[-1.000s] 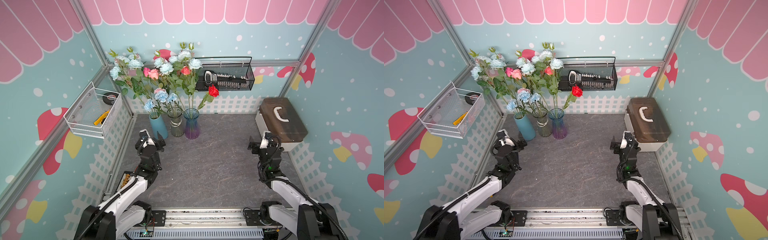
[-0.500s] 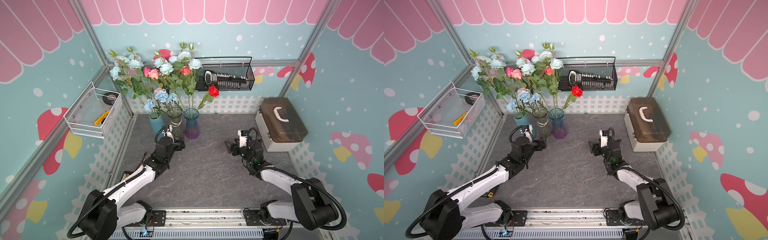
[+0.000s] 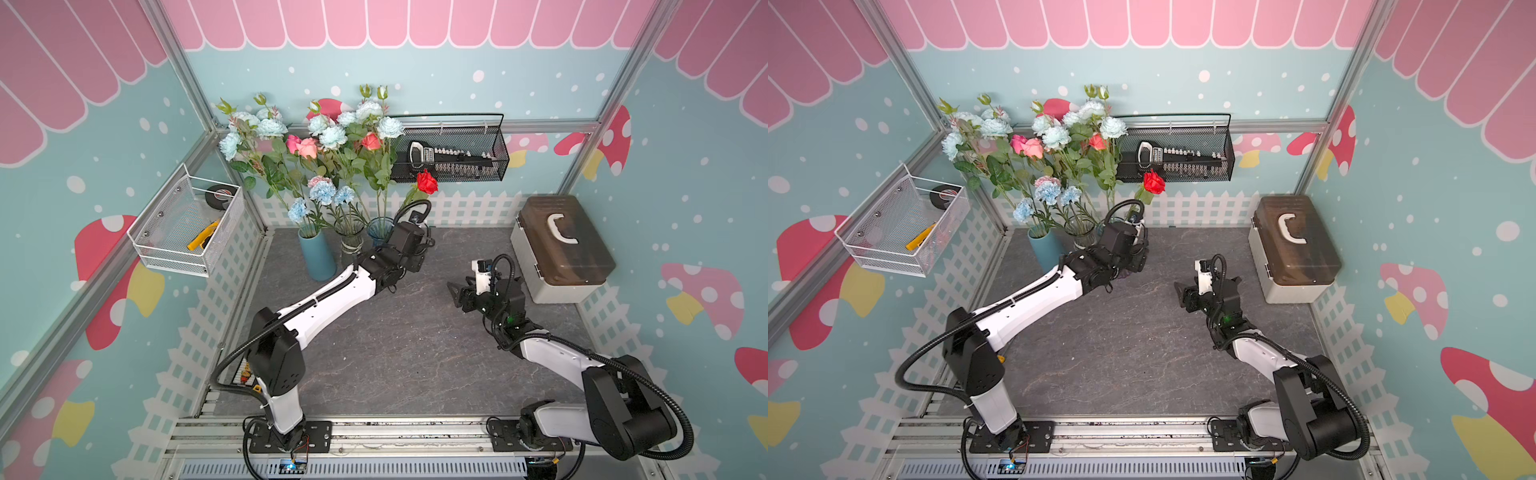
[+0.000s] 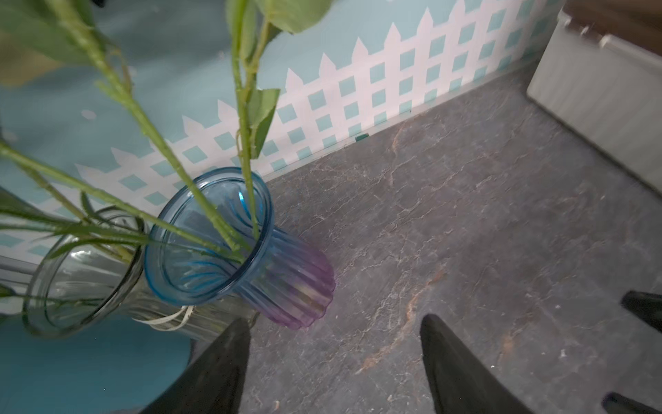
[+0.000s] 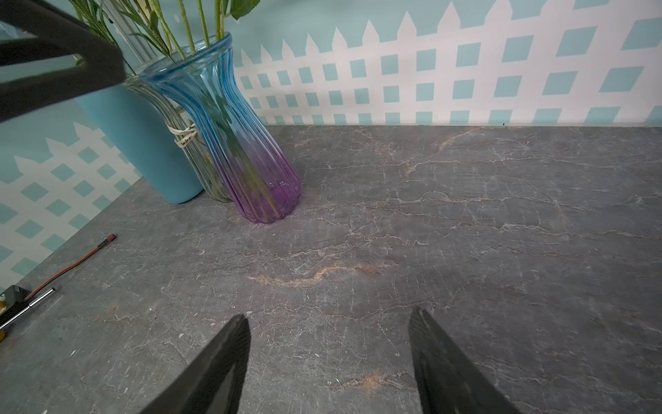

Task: Pick out blue flowers from the vase
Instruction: Pick up the vase from the center of the board.

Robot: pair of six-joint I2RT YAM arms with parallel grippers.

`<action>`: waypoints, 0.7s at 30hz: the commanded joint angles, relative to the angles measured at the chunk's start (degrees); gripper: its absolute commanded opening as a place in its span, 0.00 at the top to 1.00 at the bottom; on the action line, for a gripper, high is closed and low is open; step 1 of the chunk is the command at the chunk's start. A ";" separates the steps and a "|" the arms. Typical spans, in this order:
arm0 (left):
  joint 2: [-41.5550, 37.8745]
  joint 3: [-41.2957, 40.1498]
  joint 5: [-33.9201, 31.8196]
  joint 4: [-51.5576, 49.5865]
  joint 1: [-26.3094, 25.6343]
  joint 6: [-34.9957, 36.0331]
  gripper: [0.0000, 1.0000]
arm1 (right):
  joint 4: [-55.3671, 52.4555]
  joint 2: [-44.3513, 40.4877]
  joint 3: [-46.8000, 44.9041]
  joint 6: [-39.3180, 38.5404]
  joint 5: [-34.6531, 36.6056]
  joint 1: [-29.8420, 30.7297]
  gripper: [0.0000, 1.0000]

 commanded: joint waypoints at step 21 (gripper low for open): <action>15.91 29.53 14.17 -31.00 11.12 2.21 0.39 | -1.69 2.58 2.24 -0.74 -1.64 0.08 0.32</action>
